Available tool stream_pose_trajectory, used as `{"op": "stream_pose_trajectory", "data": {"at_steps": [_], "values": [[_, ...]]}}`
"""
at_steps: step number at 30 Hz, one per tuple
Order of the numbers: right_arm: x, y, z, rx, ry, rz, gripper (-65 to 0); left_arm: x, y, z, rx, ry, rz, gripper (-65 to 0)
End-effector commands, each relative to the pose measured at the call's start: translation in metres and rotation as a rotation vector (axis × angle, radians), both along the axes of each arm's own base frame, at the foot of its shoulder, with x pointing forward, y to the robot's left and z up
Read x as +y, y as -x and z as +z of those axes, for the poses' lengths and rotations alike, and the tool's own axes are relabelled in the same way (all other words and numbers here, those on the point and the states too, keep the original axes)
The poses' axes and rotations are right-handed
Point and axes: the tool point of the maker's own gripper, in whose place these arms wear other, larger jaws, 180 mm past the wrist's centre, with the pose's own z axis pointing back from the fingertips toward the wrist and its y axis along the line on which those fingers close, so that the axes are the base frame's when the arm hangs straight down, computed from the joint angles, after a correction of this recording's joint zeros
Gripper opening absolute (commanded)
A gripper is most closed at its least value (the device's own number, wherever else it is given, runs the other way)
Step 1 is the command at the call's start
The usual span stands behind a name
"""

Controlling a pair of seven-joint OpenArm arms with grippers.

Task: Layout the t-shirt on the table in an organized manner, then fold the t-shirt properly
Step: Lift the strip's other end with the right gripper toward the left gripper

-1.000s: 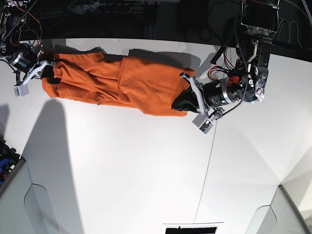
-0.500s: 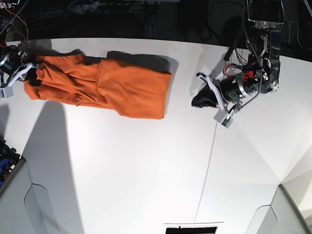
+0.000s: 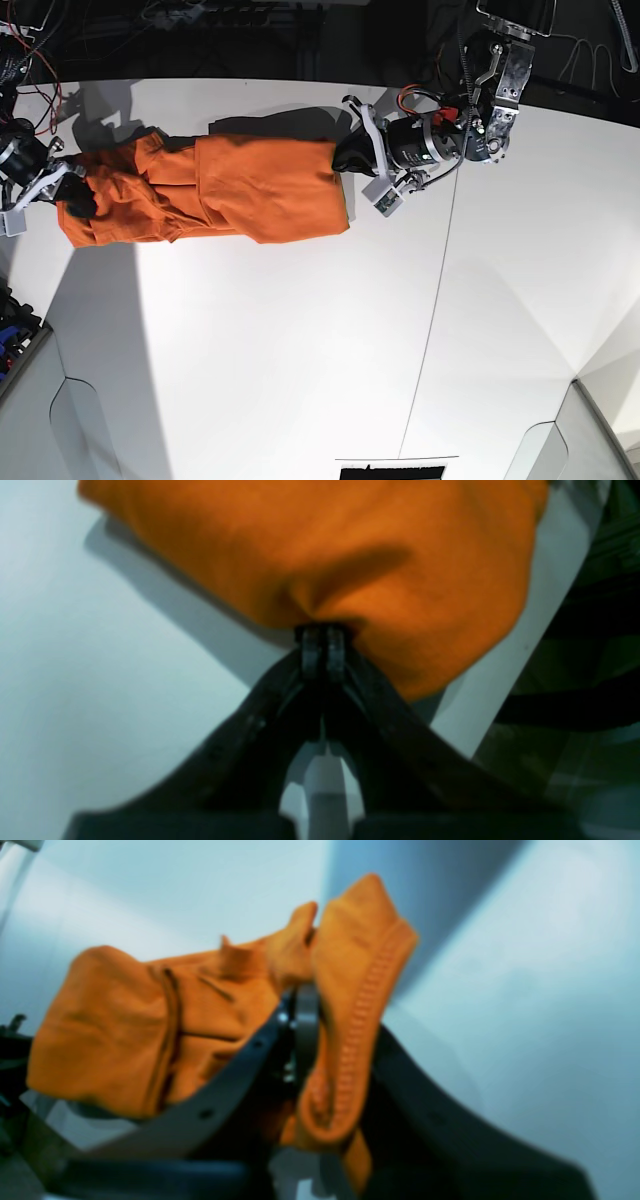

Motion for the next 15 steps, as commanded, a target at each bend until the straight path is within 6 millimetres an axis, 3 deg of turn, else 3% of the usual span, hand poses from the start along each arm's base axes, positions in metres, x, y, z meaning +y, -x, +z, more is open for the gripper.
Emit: {"op": "stream_pose_trajectory", "data": {"at_steps": [1, 7, 15], "values": [[0.001, -0.011, 0.021, -0.074, -0.005, 0.004, -65.0, -0.002, -0.003, 0.002, -0.008, -0.009, -0.007, -64.7], [0.049, -0.016, 0.042, -0.173, -0.093, 0.033, -65.0, -0.026, -0.003, 0.008, -0.006, 0.05, -0.002, -64.7], [0.125, -0.017, 0.048, -0.22, -0.299, 0.042, -65.0, -0.028, -0.003, 0.007, -0.006, 0.043, -0.005, -64.7]]}}
